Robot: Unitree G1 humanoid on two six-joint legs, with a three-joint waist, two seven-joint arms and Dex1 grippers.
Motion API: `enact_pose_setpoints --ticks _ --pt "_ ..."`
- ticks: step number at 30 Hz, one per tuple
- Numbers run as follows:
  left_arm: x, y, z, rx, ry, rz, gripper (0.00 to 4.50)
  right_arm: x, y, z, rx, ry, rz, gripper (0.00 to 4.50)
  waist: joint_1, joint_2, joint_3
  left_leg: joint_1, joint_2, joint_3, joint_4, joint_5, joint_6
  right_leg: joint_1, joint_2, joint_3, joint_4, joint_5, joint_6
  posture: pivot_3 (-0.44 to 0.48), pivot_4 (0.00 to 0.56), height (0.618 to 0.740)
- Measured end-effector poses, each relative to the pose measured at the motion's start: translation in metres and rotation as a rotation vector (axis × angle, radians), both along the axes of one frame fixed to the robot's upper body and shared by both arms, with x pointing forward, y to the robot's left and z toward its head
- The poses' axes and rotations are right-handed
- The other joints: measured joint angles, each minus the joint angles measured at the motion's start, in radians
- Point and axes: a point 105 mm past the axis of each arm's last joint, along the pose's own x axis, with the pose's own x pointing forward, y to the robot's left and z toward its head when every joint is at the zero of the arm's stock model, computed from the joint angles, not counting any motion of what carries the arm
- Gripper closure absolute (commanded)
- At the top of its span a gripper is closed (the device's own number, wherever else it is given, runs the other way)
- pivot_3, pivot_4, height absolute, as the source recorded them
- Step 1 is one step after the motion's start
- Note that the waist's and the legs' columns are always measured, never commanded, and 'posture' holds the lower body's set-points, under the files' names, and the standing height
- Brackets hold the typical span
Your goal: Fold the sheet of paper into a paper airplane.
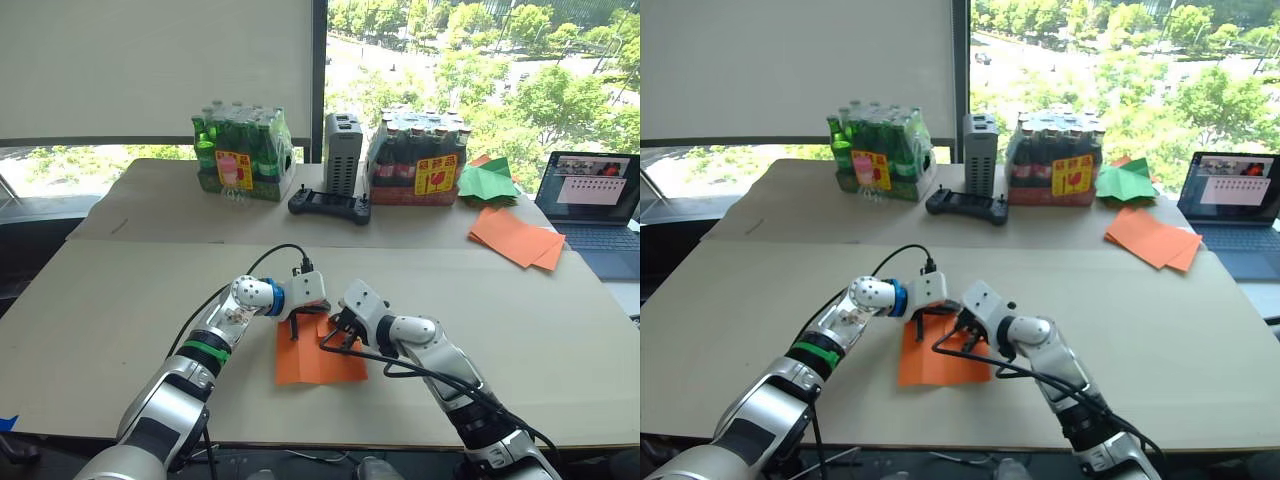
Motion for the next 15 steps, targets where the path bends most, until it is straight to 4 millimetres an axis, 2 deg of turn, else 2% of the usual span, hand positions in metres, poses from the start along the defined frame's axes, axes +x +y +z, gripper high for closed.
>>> enact_pose_setpoints --ticks 15 --pt "0.000 -0.001 -0.001 0.006 -0.003 -0.004 4.50 -0.018 -0.017 -0.006 0.031 0.048 -0.067 4.47 0.001 0.000 0.000 0.000 0.000 0.000 -0.001 0.000 0.000 0.001 0.000 0.000 -0.001 0.000 0.001 0.000 0.150 0.733"
